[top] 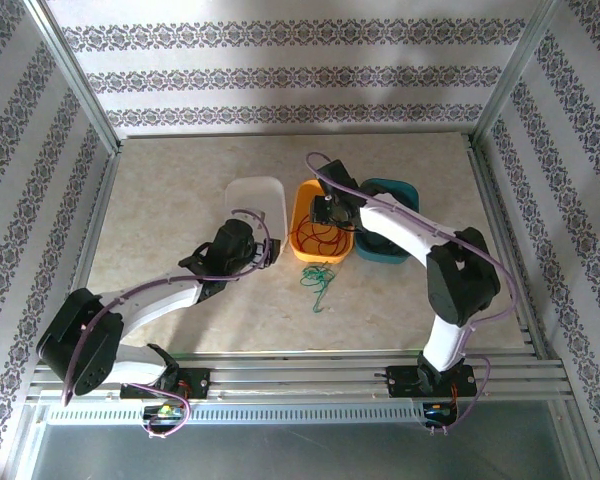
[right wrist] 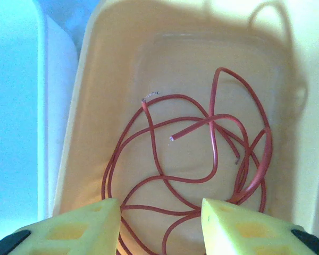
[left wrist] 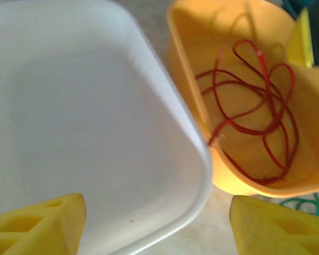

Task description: Untangle the cables

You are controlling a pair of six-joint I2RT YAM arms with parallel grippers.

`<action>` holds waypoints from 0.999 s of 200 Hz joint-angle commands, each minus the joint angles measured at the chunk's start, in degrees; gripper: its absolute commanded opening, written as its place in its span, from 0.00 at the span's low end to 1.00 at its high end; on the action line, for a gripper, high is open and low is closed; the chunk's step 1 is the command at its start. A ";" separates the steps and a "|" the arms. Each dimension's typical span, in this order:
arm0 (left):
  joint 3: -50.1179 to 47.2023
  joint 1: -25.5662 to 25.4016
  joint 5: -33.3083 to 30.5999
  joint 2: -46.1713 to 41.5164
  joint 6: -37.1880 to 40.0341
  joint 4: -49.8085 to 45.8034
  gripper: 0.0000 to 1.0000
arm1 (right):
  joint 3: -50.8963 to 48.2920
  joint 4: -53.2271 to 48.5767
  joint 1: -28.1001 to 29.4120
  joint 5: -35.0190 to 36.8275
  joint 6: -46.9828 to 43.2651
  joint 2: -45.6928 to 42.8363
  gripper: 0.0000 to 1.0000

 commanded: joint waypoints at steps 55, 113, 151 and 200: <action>5.64 -8.80 21.63 8.24 14.33 -7.92 0.68 | -15.18 3.25 -1.39 3.90 2.72 -15.35 0.44; 5.35 -9.43 20.18 15.05 9.07 2.78 0.60 | -19.90 2.74 -1.08 4.22 1.26 -20.43 0.44; 7.10 -9.34 19.45 18.42 9.32 1.42 0.58 | -21.69 2.60 -0.16 4.09 -0.09 -22.77 0.44; 7.67 -9.34 17.94 21.48 9.39 0.43 0.42 | -26.26 2.68 2.68 -5.41 -7.07 -27.52 0.44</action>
